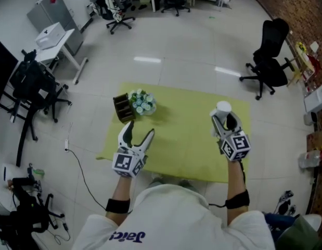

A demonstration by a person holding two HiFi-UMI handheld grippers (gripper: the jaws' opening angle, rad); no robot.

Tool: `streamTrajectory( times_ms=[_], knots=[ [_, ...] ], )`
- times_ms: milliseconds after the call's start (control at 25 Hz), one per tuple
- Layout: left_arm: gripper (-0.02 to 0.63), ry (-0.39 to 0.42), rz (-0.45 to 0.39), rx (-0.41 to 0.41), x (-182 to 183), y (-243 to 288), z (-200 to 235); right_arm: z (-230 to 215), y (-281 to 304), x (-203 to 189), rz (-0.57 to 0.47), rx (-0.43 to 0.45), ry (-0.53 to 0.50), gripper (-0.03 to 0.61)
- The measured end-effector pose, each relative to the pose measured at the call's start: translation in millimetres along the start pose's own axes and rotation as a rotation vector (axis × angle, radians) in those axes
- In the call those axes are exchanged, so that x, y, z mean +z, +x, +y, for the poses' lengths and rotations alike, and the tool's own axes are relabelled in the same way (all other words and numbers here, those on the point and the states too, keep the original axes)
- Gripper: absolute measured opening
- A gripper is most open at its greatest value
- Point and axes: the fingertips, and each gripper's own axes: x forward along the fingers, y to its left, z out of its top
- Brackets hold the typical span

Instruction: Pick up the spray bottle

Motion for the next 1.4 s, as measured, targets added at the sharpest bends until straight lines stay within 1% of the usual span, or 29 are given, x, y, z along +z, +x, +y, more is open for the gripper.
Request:
streamTrajectory(
  times_ms=[80,240,280,400,520,720,800,880,960,1040,1240,1400],
  knots=[
    [0.354,0.012,-0.004,-0.008,1.5,3.0,-2.2,7.4,-11.4,-0.3,-0.031,-0.031,-0.008,0.242],
    [0.354,0.092,-0.010,-0.031,5.8,4.1,-13.9,16.9,-37.4,5.0,-0.109,-0.126,-0.023,0.242],
    [0.354,0.100,-0.012,-0.036,5.0,3.6,-14.9,20.0,-43.3,6.7,-0.127,-0.150,-0.036,0.242],
    [0.354,0.081,-0.012,-0.046,-1.8,2.9,-13.5,25.7,-59.1,7.3,-0.172,-0.213,-0.044,0.242],
    [0.354,0.053,-0.011,-0.062,-5.8,5.7,-13.7,31.0,-72.9,0.9,-0.203,-0.239,0.018,0.244],
    [0.354,0.057,-0.016,-0.061,-14.8,10.5,-10.2,49.1,-83.7,-23.0,-0.164,-0.286,0.031,0.244],
    [0.354,0.059,-0.007,-0.058,-20.1,13.6,-8.4,52.6,-82.4,-32.6,-0.142,-0.316,0.047,0.244],
    [0.354,0.058,-0.010,-0.060,-26.7,17.2,-6.1,57.1,-80.0,-39.5,-0.123,-0.350,0.035,0.244],
    [0.354,0.055,-0.018,-0.063,-33.2,20.0,-5.0,60.6,-78.3,-44.3,-0.118,-0.379,0.018,0.244],
    [0.354,0.054,-0.032,-0.065,-35.8,22.3,-5.3,59.9,-77.3,-48.7,-0.122,-0.400,0.031,0.243],
    [0.354,0.041,-0.041,-0.064,-31.5,30.1,-9.1,50.2,-78.7,-55.7,-0.117,-0.430,0.064,0.239],
    [0.354,0.052,-0.041,-0.041,-30.9,38.0,-6.0,46.2,-77.2,-47.8,-0.132,-0.438,0.042,0.239]
  ],
)
